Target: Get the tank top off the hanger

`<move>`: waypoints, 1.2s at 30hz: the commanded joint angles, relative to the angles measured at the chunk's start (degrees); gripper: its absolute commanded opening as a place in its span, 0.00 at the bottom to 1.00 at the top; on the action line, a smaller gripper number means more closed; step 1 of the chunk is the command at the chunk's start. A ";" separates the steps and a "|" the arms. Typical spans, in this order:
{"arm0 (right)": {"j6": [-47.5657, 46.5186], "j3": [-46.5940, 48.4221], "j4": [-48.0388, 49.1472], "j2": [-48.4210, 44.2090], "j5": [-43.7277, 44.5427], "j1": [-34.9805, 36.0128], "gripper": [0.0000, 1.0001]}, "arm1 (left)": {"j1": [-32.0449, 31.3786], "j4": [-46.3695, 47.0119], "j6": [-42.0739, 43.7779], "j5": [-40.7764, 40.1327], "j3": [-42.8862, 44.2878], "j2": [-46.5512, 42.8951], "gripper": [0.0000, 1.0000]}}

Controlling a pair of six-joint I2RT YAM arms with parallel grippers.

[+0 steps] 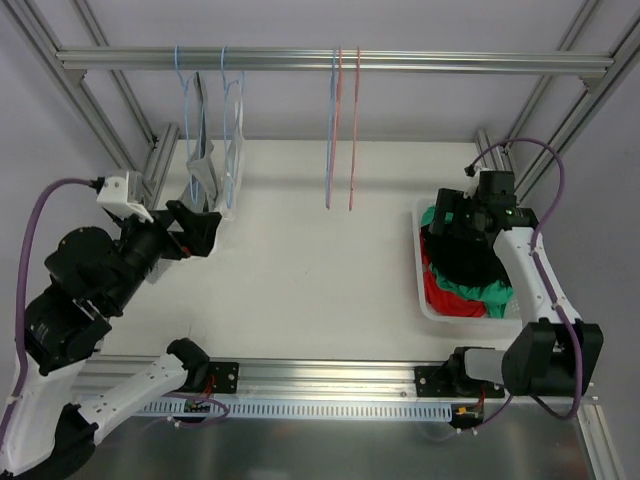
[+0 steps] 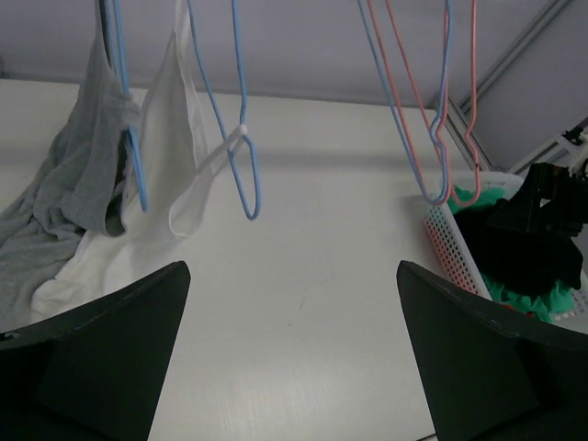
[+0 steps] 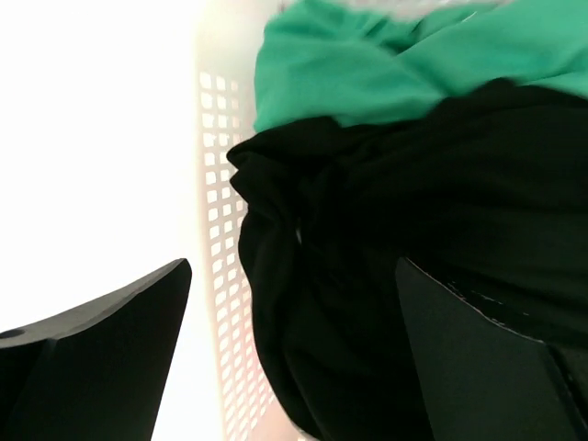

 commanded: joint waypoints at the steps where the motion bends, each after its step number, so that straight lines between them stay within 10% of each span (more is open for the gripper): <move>1: -0.45 4.52 -6.01 -5.98 5.20 -0.23 0.99 | -0.07 -1.86 1.58 -3.07 10.11 7.70 0.99; 9: 0.07 5.51 -7.16 -16.16 -0.66 -0.23 1.00 | 0.02 -2.56 7.29 -7.63 27.27 25.08 0.99; 16: 6.57 -1.44 1.28 -32.52 -25.24 -0.23 0.99 | 9.05 -4.76 12.57 0.50 43.00 41.10 0.94; 24: 22.21 -8.02 12.52 -41.31 -40.75 -0.23 0.99 | 17.15 -4.85 11.25 8.79 44.69 51.83 0.63; 36: 27.93 -11.99 16.40 -45.63 -41.20 -0.23 0.99 | 19.70 -4.85 11.43 8.88 47.67 56.67 0.05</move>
